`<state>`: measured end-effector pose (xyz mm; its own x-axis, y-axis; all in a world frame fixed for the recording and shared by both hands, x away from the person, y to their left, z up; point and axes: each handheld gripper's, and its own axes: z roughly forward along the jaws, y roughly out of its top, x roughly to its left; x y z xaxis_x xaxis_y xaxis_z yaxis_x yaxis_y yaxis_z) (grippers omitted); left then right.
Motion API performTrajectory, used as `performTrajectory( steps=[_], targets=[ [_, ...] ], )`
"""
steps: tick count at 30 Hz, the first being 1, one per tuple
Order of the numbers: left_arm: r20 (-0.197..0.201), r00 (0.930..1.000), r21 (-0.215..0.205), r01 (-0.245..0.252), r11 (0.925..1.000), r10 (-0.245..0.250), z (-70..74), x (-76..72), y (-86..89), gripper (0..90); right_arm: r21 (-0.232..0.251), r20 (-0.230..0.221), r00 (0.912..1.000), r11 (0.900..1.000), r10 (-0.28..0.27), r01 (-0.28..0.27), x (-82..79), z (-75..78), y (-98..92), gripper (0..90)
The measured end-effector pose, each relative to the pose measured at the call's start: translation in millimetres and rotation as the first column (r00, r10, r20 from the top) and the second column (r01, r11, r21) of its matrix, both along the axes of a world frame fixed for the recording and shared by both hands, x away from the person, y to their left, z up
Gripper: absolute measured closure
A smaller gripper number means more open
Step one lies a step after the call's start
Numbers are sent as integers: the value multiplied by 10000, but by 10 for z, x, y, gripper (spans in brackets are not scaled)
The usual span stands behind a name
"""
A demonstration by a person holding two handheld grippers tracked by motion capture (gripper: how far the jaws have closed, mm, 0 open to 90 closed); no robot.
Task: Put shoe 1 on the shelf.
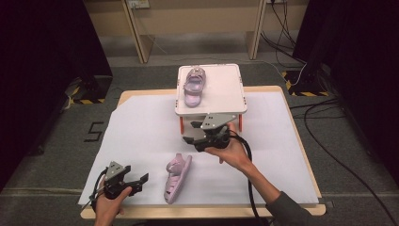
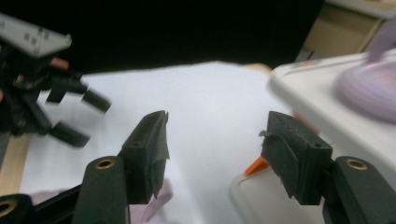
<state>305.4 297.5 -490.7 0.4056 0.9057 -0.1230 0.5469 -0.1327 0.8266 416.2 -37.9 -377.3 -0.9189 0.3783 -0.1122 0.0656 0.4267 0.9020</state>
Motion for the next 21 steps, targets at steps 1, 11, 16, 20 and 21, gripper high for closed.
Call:
performTrajectory(
  steps=[1,11,16,20,21],
  targets=[
    [25,10000,-12,8,10000,-8,1,1,-1,157,86,-113,9999,10000,52,-51,-12,-11,25,400],
    [-27,10000,-15,19,10000,-19,1,-1,2,158,-296,-639,9953,9967,732,-752,-81,-246,284,399],
    [-40,10000,17,43,10000,-43,7,2,-9,157,-595,-869,9896,9910,1143,-1197,-109,-377,388,392],
    [-32,10000,-3,42,10000,-42,-2,3,-10,157,-698,-1040,9843,9862,1424,-1500,-144,-455,463,383],
    [-34,10000,-25,37,10000,-37,-1,4,-8,157,-722,-1078,9832,9852,1472,-1554,-150,-471,477,381]
  ],
)
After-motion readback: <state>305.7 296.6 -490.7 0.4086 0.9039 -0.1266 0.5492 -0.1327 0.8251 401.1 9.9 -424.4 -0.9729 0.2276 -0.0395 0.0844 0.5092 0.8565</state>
